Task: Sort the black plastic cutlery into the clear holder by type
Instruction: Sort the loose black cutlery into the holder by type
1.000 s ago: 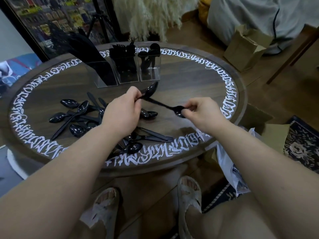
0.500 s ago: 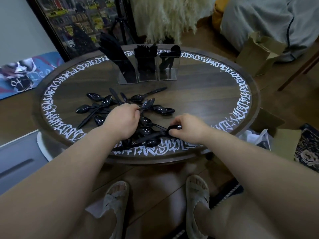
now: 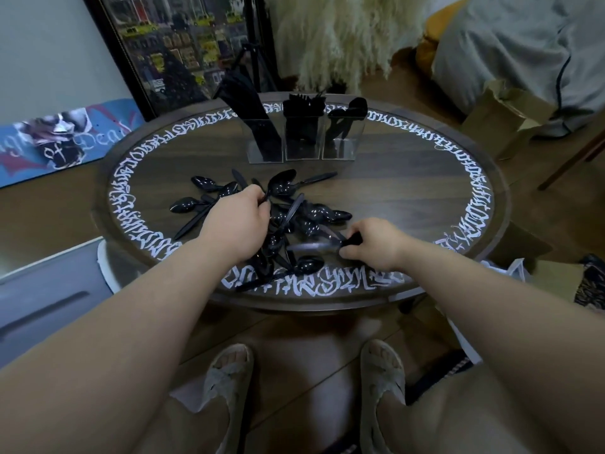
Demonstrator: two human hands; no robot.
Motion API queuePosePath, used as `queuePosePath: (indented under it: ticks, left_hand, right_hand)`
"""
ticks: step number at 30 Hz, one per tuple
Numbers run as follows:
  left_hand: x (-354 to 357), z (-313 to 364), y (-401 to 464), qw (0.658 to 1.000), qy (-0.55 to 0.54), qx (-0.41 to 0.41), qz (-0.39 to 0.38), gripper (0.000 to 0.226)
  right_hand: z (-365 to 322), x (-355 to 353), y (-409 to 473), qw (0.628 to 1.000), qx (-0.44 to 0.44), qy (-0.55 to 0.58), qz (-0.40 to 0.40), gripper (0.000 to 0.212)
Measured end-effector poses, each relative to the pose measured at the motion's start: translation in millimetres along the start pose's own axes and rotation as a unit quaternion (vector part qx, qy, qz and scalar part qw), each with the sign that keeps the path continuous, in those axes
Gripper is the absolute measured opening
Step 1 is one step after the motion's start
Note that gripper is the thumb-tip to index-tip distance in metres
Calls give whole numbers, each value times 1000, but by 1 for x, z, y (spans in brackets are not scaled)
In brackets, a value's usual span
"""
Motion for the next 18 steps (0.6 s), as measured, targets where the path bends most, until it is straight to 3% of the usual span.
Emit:
queuePosePath:
  ticks: [4,9,13,18]
  left_hand:
    - [-12,4,-2,1000,-13,-20,-5,33]
    - [-18,9,-9,986,-142,-91,-13,26]
    - [-3,11,-28,947,-286,-145,-25,15]
    - [29,24,-26,913,-367,-147,-106,11]
  right_hand:
    - [-10,-28,-10,985,5,164,45,15]
    - [-25,-36,-15,921,31,381,74,19]
    - [-29,-13,-15,898,41,434,52,16]
    - [-34,6,-3,898,53,437,19,12]
Point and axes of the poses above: each hand's wrist, its own y-axis towards the middle knuckle, its own x-axis out of the palm, z = x × y, the point moved 5 cm from there along y, towards the middle knuckle, and after that the axes turned 3 degrees about x, right-handed, at the moved point
